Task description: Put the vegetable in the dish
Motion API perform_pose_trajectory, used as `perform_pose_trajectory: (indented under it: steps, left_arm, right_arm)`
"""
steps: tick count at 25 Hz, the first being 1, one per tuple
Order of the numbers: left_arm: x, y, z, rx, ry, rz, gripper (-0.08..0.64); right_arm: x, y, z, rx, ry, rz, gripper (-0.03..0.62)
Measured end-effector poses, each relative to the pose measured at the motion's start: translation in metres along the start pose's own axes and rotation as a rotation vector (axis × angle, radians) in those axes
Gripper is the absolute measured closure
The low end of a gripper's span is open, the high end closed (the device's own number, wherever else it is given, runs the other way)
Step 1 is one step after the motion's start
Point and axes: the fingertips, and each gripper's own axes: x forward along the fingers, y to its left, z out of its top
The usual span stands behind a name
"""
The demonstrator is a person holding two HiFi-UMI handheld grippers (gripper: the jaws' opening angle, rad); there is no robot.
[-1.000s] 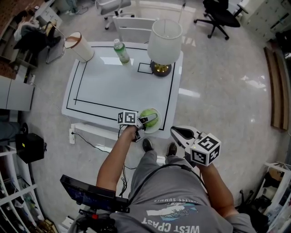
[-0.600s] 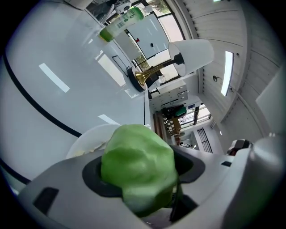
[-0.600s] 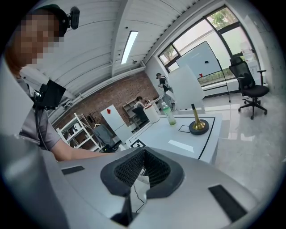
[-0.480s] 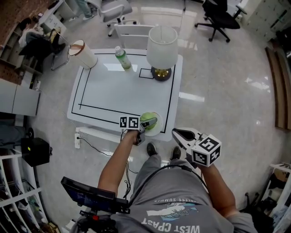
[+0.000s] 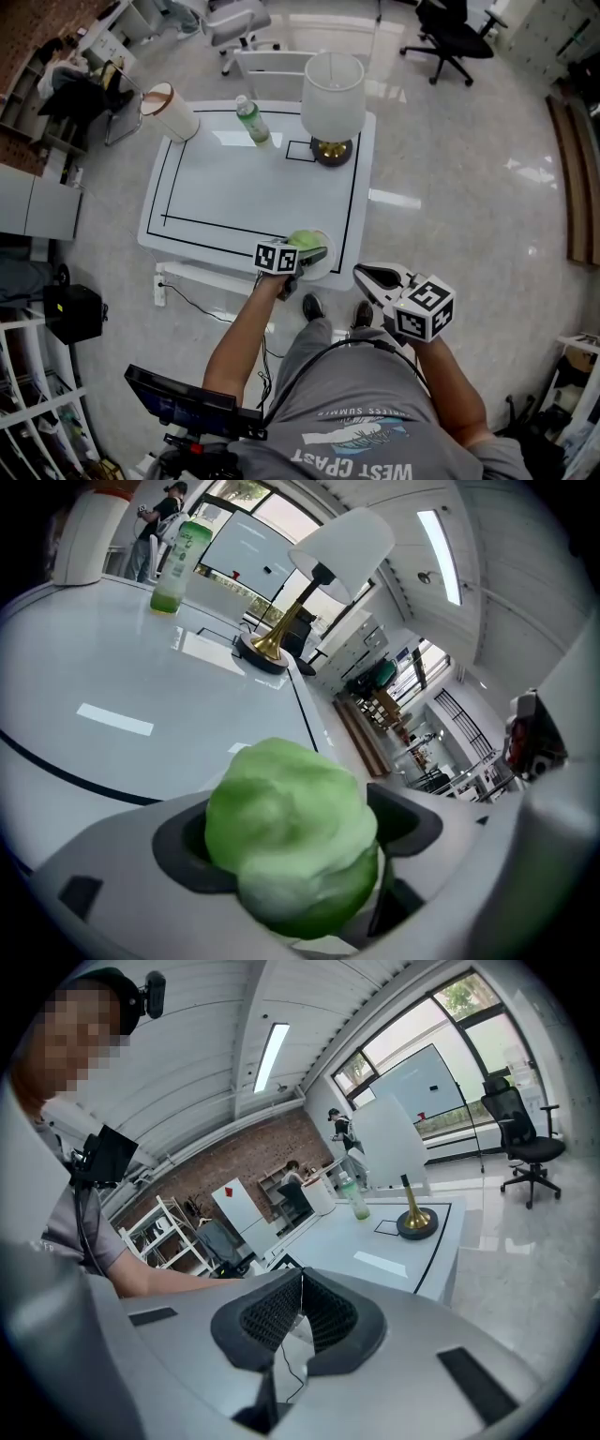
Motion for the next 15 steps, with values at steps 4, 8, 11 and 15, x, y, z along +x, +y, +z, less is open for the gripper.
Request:
perform_pose_trajectory:
  steps: [4,8,11,15]
  left_arm:
    - [-0.005,0.003,0.004,0.02,-0.029,0.013,0.14]
    - [-0.008,0.006,0.009,0.06,-0.048,0.032,0.133]
    - [-0.01,0.009,0.01,0.098,-0.049,0.049,0.127]
    - [-0.011,0.011,0.011,0.13,-0.048,0.062,0.118]
  right_arm:
    - [0.004,0.001,-0.002,0.004,0.01,0.003,0.584]
    - [0.009,0.002,-0.004,0.005,0.021,0.009,0.584]
    - [0.012,0.003,-0.006,0.008,0.025,0.012,0.584]
    - [0.015,0.002,-0.009,0.011,0.033,0.014,0.584]
